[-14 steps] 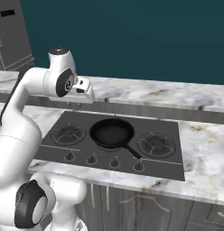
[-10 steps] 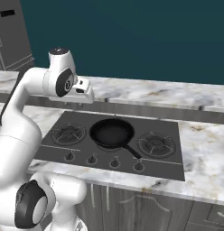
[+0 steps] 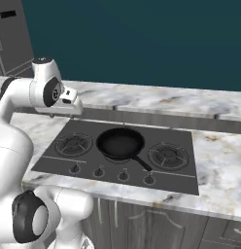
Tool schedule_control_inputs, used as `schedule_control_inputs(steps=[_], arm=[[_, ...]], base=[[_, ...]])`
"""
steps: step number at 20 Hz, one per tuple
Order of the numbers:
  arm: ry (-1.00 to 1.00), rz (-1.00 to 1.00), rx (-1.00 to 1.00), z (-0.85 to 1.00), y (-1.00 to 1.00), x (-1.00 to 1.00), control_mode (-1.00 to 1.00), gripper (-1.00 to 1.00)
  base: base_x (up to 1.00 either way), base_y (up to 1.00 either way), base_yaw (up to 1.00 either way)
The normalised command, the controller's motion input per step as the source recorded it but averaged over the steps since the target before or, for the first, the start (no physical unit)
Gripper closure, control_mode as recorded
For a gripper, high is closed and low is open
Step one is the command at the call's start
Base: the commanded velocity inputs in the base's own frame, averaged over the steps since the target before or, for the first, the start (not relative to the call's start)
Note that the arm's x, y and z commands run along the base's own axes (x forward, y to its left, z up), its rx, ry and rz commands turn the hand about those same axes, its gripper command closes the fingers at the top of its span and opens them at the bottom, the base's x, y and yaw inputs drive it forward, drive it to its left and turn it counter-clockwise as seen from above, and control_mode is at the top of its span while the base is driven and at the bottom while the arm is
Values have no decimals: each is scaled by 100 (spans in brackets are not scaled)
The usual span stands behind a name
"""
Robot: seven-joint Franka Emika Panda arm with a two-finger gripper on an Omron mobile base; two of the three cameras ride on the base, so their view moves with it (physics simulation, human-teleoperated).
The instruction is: Pick up the butter stick and place it in the pan. Then turn on the burner for the pan.
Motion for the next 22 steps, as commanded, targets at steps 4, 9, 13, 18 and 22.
schedule_control_inputs(steps=[4,9,13,18,22], arm=[[6,0,-3,-25,100,-5,-100,-100],[10,0,-3,-32,99,-2,-100,-100],[12,0,-1,-40,76,-11,-100,-100],[11,1,0,-38,71,-2,-100,-100],[6,4,-3,-40,63,-1,-100,-100]], base=[[0,0,0],[0,0,0],[0,0,0],[0,0,0],[0,0,0]])
